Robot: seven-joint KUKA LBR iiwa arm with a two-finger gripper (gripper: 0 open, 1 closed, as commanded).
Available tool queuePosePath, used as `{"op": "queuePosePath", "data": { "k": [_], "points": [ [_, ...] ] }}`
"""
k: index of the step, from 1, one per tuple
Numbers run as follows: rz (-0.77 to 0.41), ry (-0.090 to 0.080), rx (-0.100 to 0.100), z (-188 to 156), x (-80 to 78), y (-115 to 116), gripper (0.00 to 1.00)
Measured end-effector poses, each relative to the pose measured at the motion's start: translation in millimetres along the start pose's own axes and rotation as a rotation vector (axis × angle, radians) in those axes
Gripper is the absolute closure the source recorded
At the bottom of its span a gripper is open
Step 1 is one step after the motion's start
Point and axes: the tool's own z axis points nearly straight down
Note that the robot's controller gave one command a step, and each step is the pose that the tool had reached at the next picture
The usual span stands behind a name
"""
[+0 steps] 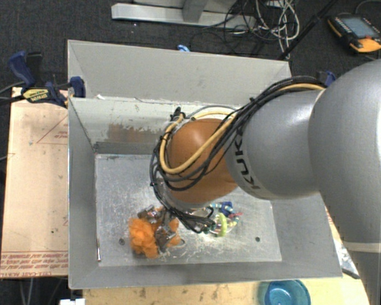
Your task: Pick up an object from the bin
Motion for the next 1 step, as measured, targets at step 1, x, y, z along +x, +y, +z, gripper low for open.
{"op": "queuePosePath", "data": {
  "k": [1],
  "points": [
    [0.001, 0.001, 0.0, -21.2, 0.4, 0.4, 1.0]
  ]
}}
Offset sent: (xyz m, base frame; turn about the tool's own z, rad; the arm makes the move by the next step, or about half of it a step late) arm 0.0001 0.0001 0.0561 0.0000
